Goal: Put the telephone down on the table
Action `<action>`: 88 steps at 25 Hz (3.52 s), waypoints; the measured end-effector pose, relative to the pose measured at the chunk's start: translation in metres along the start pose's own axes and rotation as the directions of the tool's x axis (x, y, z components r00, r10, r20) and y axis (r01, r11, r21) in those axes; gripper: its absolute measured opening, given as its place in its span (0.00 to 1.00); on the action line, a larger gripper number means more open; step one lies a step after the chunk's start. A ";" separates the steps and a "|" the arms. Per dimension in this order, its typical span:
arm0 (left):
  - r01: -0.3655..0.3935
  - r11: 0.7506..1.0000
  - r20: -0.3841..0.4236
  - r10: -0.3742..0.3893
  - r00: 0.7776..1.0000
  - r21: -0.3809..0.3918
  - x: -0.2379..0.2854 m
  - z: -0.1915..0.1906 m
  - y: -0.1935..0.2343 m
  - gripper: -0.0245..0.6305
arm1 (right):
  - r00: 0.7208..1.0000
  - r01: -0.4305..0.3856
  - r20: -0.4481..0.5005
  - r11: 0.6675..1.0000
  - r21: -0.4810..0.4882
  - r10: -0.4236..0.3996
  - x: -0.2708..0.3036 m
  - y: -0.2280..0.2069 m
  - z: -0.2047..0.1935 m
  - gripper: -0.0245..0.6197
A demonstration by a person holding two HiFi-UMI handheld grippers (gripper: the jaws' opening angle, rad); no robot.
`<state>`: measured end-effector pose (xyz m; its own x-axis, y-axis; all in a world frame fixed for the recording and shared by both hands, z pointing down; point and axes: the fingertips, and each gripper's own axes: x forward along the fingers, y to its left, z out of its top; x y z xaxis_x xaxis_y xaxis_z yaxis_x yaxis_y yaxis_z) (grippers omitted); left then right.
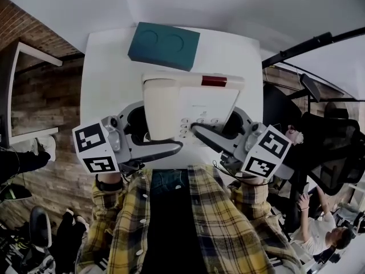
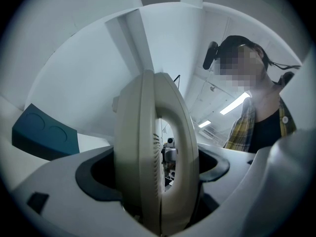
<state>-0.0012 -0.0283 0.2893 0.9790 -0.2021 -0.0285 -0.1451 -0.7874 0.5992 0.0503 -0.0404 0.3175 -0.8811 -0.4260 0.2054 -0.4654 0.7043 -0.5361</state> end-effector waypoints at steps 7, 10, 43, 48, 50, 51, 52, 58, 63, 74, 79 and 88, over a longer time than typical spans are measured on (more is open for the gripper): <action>-0.011 0.999 -0.020 0.010 1.000 -0.034 0.000 -0.014 0.009 0.67 | 1.000 0.003 -0.022 1.000 0.031 -0.002 0.002 -0.008 -0.014 0.47; -0.013 0.999 -0.028 0.011 1.000 -0.052 -0.003 -0.020 0.016 0.67 | 1.000 0.007 -0.030 0.999 0.048 -0.006 0.008 -0.012 -0.022 0.47; -0.057 0.948 -0.101 0.027 0.994 -0.312 -0.003 -0.097 0.086 0.68 | 0.989 0.092 -0.141 0.959 0.268 -0.055 0.029 -0.070 -0.106 0.47; -0.078 0.931 -0.116 0.039 0.993 -0.355 -0.003 -0.112 0.098 0.70 | 0.984 0.117 -0.167 0.947 0.299 -0.068 0.034 -0.079 -0.121 0.47; -0.085 0.923 -0.120 0.043 0.992 -0.375 -0.003 -0.118 0.102 0.70 | 0.981 0.130 -0.177 0.941 0.312 -0.077 0.034 -0.082 -0.127 0.47; -0.088 0.920 -0.124 0.044 0.991 -0.382 -0.002 -0.120 0.104 0.70 | 0.980 0.135 -0.183 0.939 0.317 -0.080 0.034 -0.083 -0.129 0.47; -0.090 0.918 -0.128 0.044 0.991 -0.385 -0.002 -0.124 0.105 0.70 | 0.979 0.140 -0.188 0.936 0.322 -0.082 0.033 -0.084 -0.132 0.47; -0.108 0.904 -0.137 0.055 0.989 -0.414 0.001 -0.140 0.112 0.72 | 0.975 0.157 -0.205 0.922 0.354 -0.087 0.032 -0.091 -0.149 0.47; -0.124 0.887 -0.145 0.065 0.987 -0.446 0.004 -0.150 0.118 0.72 | 0.974 0.166 -0.210 0.910 0.379 -0.091 0.030 -0.098 -0.158 0.47; -0.185 0.856 -0.185 0.107 0.977 -0.483 0.005 -0.165 0.141 0.72 | 0.966 0.196 -0.238 0.889 0.413 -0.102 0.035 -0.118 -0.172 0.47; -0.211 0.842 -0.196 0.128 0.972 -0.497 0.002 -0.169 0.147 0.72 | 0.963 0.199 -0.253 0.885 0.422 -0.096 0.039 -0.121 -0.176 0.47; -0.277 0.809 -0.221 0.186 0.957 -0.518 0.000 -0.176 0.157 0.72 | 0.958 0.219 -0.264 0.873 0.435 -0.108 0.041 -0.127 -0.181 0.47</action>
<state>0.0009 -0.0488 0.5241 0.9419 -0.2112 0.2611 -0.3142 -0.2797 0.9072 0.0584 -0.0442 0.5421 -0.8162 -0.3349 0.4709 -0.5626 0.2748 -0.7797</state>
